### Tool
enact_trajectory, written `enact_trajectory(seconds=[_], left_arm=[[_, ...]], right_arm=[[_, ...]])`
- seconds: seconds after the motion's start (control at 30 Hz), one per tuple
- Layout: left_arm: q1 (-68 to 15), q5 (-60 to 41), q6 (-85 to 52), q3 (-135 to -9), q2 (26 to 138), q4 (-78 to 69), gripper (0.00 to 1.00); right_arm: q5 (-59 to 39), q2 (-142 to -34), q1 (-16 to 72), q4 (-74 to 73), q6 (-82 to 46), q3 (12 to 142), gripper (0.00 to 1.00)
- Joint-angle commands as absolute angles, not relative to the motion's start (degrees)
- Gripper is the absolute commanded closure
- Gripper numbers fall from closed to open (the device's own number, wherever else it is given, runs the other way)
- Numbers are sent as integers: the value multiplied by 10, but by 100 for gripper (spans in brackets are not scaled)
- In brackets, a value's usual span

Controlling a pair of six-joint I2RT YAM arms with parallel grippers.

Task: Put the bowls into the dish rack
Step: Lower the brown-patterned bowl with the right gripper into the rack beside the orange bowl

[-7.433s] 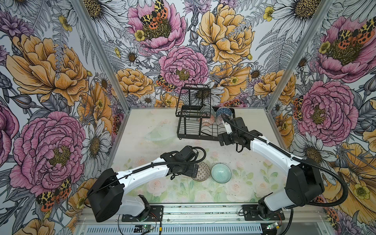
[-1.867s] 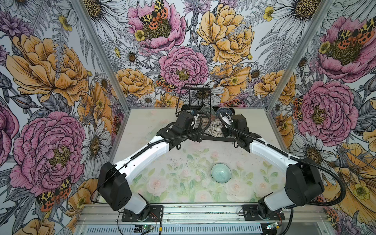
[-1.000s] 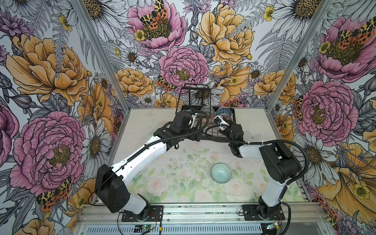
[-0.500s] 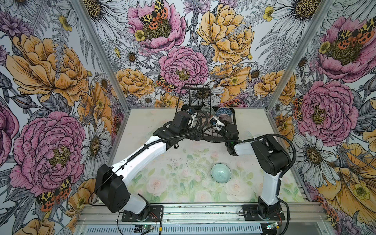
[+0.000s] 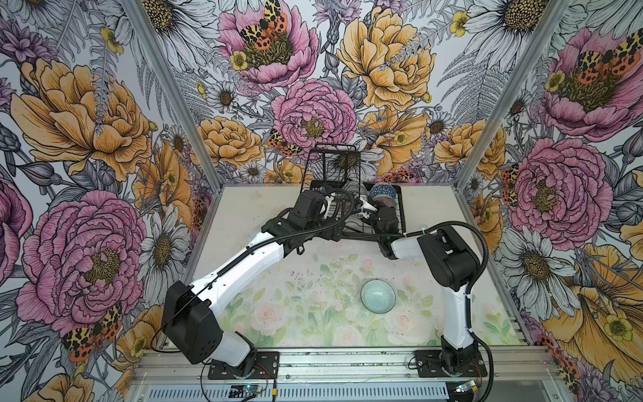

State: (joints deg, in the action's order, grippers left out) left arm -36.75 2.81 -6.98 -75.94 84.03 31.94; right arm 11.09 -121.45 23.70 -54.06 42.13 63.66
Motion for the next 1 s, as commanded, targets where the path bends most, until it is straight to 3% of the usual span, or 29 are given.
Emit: enact_trajectory(seconds=[0.0,0.97], left_arm=[[-358,12,-60,-747,821,316,1],[-351,6,-60,-741,819,316,1]], right_arm=[[103,-1223,245,-579,419,670,100],[84,-1266,250,-514,447,697,100]])
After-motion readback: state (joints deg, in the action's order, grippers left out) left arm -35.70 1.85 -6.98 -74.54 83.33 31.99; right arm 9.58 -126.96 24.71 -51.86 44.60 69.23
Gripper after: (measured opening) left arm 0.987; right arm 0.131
